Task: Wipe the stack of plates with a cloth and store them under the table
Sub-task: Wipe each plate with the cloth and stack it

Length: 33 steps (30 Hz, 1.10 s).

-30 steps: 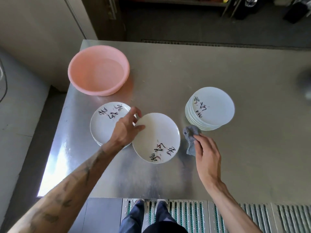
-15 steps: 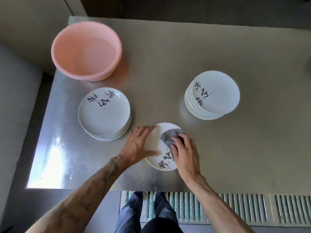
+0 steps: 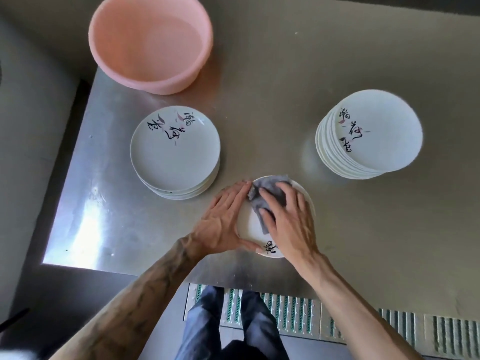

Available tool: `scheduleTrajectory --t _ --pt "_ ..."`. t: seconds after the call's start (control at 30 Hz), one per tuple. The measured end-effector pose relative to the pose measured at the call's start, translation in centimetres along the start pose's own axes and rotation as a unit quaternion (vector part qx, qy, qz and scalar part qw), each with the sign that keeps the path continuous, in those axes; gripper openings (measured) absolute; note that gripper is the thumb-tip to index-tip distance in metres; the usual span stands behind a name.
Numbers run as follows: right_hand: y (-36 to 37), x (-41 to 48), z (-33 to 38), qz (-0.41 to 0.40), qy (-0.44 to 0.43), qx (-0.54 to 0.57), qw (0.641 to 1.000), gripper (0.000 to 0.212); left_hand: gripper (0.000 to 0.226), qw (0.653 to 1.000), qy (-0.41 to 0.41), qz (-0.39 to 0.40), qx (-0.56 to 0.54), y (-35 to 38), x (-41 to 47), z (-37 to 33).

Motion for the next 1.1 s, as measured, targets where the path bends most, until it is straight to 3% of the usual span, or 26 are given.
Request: scheduleTrajectory --t 0.1,0.23,0.43,0.57,0.67,0.87,1.0,1.1 --pt "0.8 -0.5 1.0 0.019 -0.034 0.012 0.999 0.043 0.15 1.0 -0.007 -0.01 0.009 0.3 0.1 0.0" --pt "0.2 -4.0 -1.2 0.072 -0.164 -0.02 0.984 0.04 0.151 0.999 -0.001 0.001 0.037 0.6 -0.1 0.1" --pt "-2.2 -4.3 -5.2 0.041 -0.059 -0.062 0.995 0.044 0.152 0.999 -0.009 0.005 0.037 0.4 -0.1 -0.1" --pt "-1.0 -6.3 -2.9 0.082 -0.106 -0.011 0.991 0.039 0.156 0.999 -0.01 0.025 0.038 0.5 -0.1 -0.1" --pt "0.0 -3.6 -0.7 0.081 -0.133 -0.012 0.988 0.047 0.156 0.999 -0.004 0.027 0.04 0.5 0.0 -0.1" --pt "-1.0 1.1 -1.2 0.017 -0.033 -0.029 0.999 0.05 0.153 0.999 -0.014 0.004 0.04 0.5 0.0 -0.1" --pt "0.0 0.1 1.3 0.073 -0.034 0.008 0.997 0.051 0.153 0.999 -0.018 -0.016 0.031 0.7 0.0 -0.1" --pt "-0.5 -1.3 0.9 0.1 -0.099 -0.008 0.99 0.047 0.152 0.999 -0.012 -0.022 0.026 0.6 0.0 0.0"
Point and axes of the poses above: each hand's wrist, its own x-axis towards the middle knuckle, its own y-axis out of the palm, z = x × y, the point moved 3 cm from there along x, towards the middle knuckle, and after that the axes turned 12 degrees about y, right-handed, at the moved point
